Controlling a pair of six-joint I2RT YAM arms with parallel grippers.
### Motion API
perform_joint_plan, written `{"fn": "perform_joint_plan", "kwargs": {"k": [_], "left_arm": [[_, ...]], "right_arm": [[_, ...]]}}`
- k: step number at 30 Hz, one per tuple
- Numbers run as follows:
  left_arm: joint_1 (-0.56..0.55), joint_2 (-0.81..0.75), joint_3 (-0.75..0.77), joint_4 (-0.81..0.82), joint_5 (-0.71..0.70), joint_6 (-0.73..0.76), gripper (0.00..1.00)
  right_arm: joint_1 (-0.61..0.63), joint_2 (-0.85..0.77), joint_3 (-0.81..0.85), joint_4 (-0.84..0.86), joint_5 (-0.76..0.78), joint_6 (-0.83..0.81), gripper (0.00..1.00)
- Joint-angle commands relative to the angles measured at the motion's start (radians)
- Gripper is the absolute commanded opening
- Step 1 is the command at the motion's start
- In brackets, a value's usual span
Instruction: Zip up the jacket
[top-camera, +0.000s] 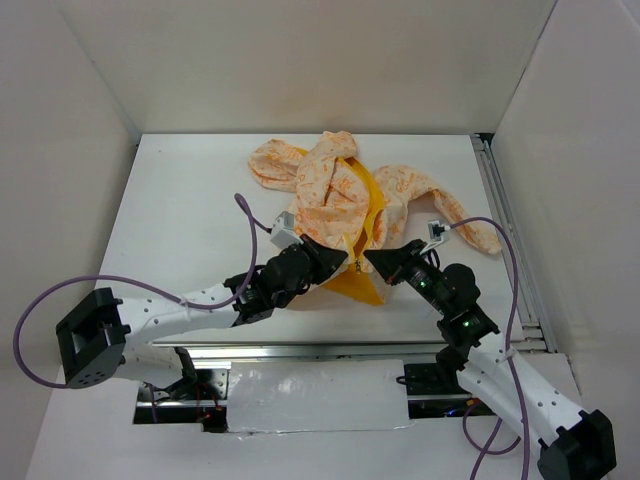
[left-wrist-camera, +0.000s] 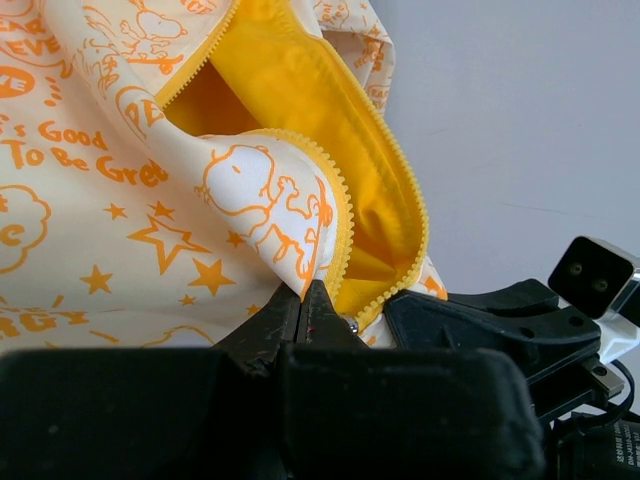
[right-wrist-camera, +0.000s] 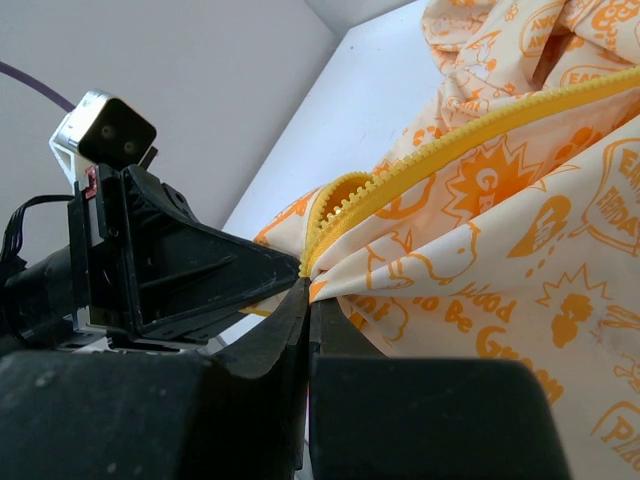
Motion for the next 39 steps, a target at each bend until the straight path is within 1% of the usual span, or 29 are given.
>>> {"fn": "perform_joint_plan", "kwargs": {"k": [1, 3, 8, 15, 19, 21, 28, 33, 35, 39], "left_arm": [[-0.007, -0.002, 0.055, 0.036, -0.052, -0.004, 0.0], [-0.01, 0.009, 0.06, 0.06, -0.055, 0.025, 0.0], [-0.01, 0.017, 0.087, -0.01, -0.084, -0.018, 0.0], [-0.015, 0.011, 0.067, 0.028, -0.073, 0.006, 0.0], [-0.017, 0.023, 0.081, -0.01, -0.069, -0.027, 0.0], [-0.015, 0.017, 0.08, -0.007, -0.067, -0.024, 0.0], [-0.017, 0.024, 0.081, 0.01, -0.05, -0.004, 0.0], [-0.015, 0.028, 0.086, 0.005, -0.053, -0.009, 0.0], [-0.015, 0.02, 0.078, 0.016, -0.047, 0.0, 0.0], [-0.015, 0.017, 0.072, 0.024, -0.012, 0.0, 0.0]], "right_arm": [[0.015, -0.024, 0.038, 0.039, 0.001, -0.019, 0.0], [0.015, -0.034, 0.037, 0.022, 0.016, -0.025, 0.0], [0.015, -0.025, 0.041, 0.009, 0.016, -0.029, 0.0], [0.015, -0.012, 0.038, 0.049, 0.027, -0.019, 0.0], [0.015, 0.003, 0.058, 0.049, 0.051, -0.031, 0.0], [0.015, 0.009, 0.066, 0.04, 0.06, -0.042, 0.0], [0.015, 0.028, 0.067, 0.094, 0.057, -0.032, 0.0], [0.018, 0.037, 0.069, 0.075, 0.042, -0.026, 0.0], [0.017, 0.032, 0.058, 0.084, 0.056, -0.025, 0.0], [0.018, 0.048, 0.038, 0.156, 0.06, -0.009, 0.0]]}}
